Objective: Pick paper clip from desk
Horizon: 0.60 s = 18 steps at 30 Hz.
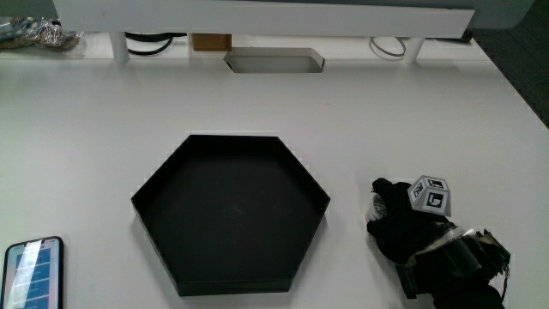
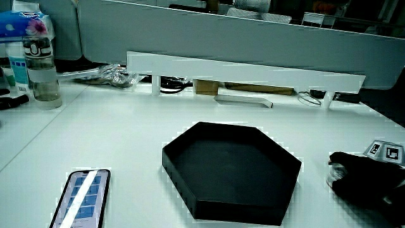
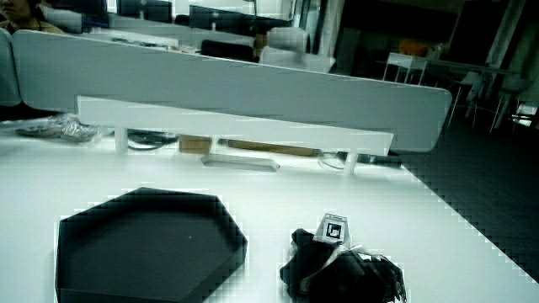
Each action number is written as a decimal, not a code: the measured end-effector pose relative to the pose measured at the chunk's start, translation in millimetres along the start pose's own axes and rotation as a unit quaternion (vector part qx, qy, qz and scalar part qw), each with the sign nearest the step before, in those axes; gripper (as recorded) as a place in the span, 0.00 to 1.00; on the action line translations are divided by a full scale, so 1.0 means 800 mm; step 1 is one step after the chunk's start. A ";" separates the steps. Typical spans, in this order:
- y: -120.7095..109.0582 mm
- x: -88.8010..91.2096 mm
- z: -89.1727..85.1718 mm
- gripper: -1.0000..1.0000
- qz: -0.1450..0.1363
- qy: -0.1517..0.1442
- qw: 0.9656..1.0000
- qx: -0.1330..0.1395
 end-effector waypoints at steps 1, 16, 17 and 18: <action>-0.003 -0.004 0.001 0.50 0.003 -0.001 1.000 -0.003; 0.017 -0.027 -0.033 0.50 -0.006 -0.071 0.989 -0.128; 0.016 -0.028 -0.034 0.50 -0.009 -0.074 0.990 -0.118; 0.016 -0.029 -0.036 0.54 -0.004 -0.081 0.990 -0.114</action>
